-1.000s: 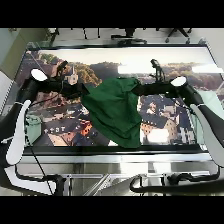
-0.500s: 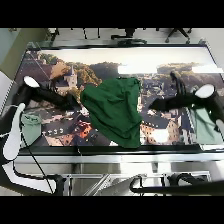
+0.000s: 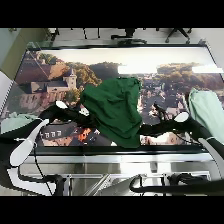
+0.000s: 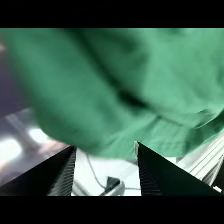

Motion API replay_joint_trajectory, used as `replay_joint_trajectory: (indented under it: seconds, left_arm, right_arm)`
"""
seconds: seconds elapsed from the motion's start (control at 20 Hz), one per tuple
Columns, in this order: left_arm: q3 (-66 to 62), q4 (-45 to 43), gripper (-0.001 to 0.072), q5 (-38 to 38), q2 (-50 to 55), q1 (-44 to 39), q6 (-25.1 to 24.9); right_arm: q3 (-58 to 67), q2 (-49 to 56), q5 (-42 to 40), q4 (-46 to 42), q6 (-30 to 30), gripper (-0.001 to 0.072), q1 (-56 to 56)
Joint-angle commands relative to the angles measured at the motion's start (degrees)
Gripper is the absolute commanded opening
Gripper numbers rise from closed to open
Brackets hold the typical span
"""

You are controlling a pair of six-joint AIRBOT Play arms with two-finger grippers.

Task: Fold the shirts.

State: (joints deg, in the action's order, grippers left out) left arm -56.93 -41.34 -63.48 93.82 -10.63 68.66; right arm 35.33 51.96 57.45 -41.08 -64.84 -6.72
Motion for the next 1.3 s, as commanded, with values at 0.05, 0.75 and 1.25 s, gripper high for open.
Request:
replay_joint_trajectory:
  seconds: [0.05,0.75,1.25]
  left_arm:
    - [-4.5,0.4,0.0015,2.0,1.5,-2.7,0.4]
    - [-24.1,-19.3,0.0014,-12.0,-18.8,-2.4,8.0]
    - [-18.4,-26.0,0.0019,-7.9,-13.7,19.1,7.1]
  right_arm:
    - [-0.3,4.4,-3.8,15.8,14.2,0.0219,-2.6]
    - [24.9,-2.6,-0.9,-7.2,-0.1,0.0019,-1.7]
    - [24.9,3.1,-7.0,-10.9,-2.0,0.0447,-1.7]
